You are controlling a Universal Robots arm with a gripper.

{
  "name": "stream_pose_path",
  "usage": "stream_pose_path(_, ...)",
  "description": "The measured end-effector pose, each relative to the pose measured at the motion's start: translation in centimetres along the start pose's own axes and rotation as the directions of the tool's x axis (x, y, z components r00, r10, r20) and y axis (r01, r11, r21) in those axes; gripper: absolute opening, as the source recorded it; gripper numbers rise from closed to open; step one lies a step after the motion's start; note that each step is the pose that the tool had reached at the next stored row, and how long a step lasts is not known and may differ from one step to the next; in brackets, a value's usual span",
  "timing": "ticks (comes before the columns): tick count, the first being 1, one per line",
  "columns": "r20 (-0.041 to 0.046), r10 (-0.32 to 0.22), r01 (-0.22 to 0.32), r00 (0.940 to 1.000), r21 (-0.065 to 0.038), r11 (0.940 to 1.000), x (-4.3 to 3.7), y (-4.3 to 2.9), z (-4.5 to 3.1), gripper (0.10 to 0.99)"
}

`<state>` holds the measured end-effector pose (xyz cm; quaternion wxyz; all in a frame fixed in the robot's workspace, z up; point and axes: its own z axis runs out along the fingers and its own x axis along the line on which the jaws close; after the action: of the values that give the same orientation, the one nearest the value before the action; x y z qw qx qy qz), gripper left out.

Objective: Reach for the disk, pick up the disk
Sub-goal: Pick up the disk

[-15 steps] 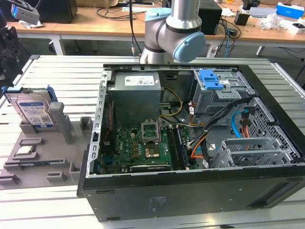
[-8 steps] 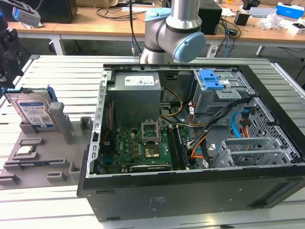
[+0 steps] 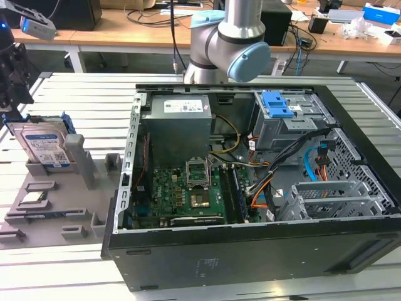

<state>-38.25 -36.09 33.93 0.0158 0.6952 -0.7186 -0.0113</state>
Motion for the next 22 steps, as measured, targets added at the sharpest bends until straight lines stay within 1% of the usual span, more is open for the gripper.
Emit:
stream_pose_path(4,0.0001,0.000,0.000,1.0000,0.000,1.0000,-0.01,-0.06,0.42,0.545)
stream_pose_path(7,-0.0005,-0.002,0.002,1.0000,0.000,1.0000,0.01,-0.08,0.89,0.545)
stream_pose_path(11,-0.0012,-0.006,0.006,1.0000,0.000,1.0000,0.45,-0.10,1.00,0.545)
stream_pose_path(15,-0.0034,-0.039,0.039,0.9992,0.000,0.9992,0.52,-0.24,1.53,0.545)
stream_pose_path(20,-0.0035,-0.041,0.041,0.9992,0.000,0.9992,0.51,-0.46,2.13,0.545)
stream_pose_path(22,-0.0034,-0.041,0.041,0.9992,0.000,0.9992,0.50,-0.58,2.49,0.545)
